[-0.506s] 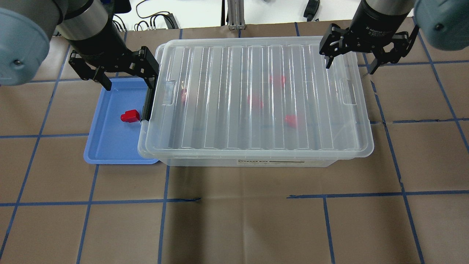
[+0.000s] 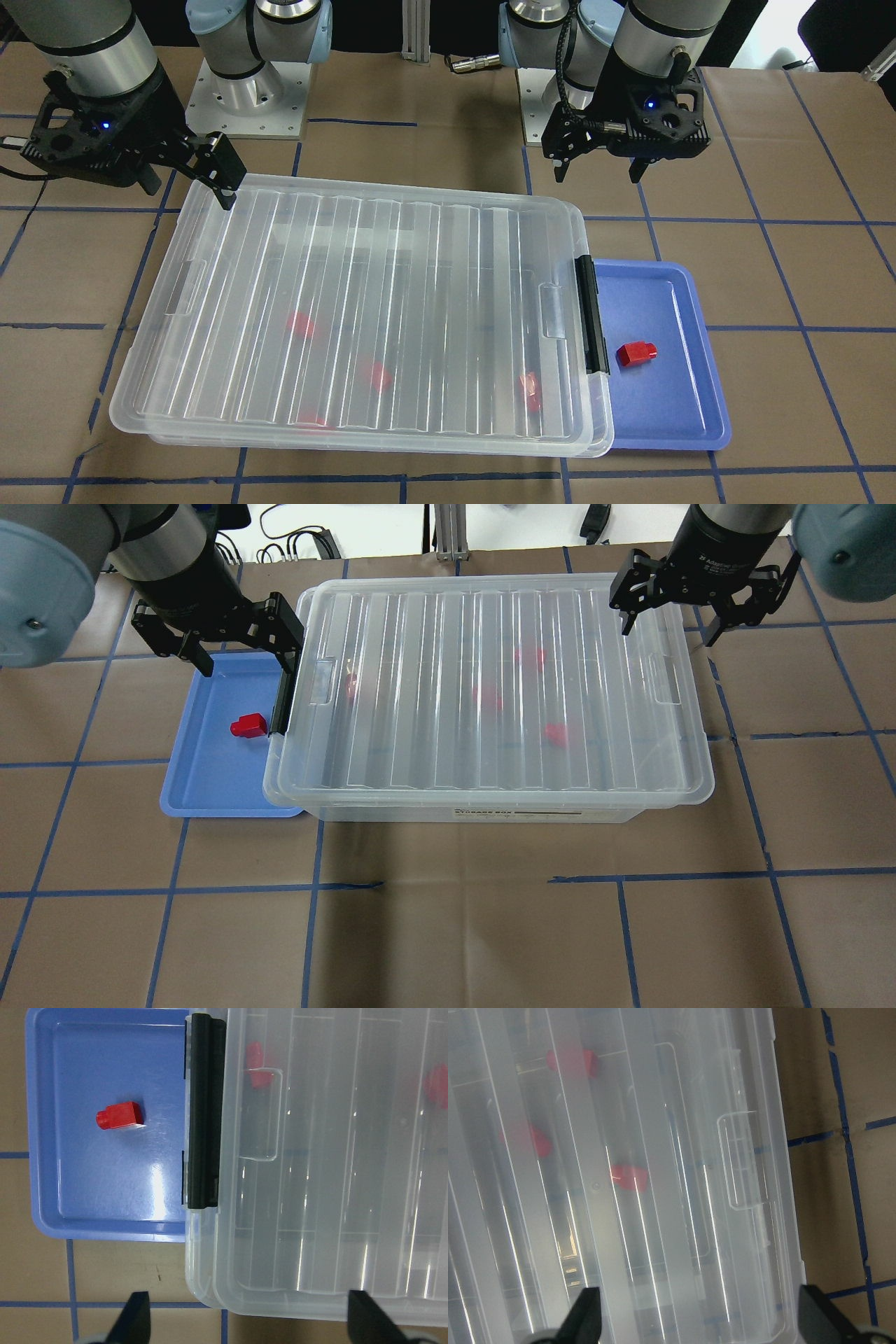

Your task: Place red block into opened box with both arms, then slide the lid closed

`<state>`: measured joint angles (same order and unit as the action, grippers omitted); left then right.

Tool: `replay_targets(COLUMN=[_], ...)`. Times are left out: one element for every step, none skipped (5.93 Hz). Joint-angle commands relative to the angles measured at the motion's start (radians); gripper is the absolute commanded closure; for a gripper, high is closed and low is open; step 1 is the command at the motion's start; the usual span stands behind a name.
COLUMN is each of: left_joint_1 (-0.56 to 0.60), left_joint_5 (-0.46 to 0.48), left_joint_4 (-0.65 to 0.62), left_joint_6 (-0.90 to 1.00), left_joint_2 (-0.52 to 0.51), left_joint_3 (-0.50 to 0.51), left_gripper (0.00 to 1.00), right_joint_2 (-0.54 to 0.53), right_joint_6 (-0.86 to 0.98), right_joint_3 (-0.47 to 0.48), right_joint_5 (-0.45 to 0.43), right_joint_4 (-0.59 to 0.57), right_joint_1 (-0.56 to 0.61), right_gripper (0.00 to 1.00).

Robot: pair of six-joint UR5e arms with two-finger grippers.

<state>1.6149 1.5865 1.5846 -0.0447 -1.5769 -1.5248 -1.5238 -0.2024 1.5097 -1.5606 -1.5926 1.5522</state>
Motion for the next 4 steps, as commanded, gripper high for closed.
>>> replay_targets(left_joint_1=[-0.001, -0.001, -0.001, -0.001], left_joint_5=[0.0, 0.0, 0.0, 0.0], left_joint_4=[0.0, 0.0, 0.0, 0.0], left_joint_6=[0.002, 0.002, 0.005, 0.005], left_joint_2=[0.0, 0.0, 0.0, 0.0], left_joint_3=[0.0, -0.002, -0.002, -0.002], left_gripper=[0.01, 0.01, 0.01, 0.01], right_joint_2=[0.002, 0.008, 0.007, 0.01], right_joint_6=[0.027, 0.172, 0.235, 0.289], right_joint_3=[0.015, 0.053, 0.119, 0.195], right_joint_5=[-0.003, -0.006, 0.002, 0.002], right_joint_4=[-0.006, -0.019, -0.033, -0.087], right_joint_1=[-0.015, -0.065, -0.166, -0.222], right_gripper=[0.0, 0.0, 0.0, 0.0])
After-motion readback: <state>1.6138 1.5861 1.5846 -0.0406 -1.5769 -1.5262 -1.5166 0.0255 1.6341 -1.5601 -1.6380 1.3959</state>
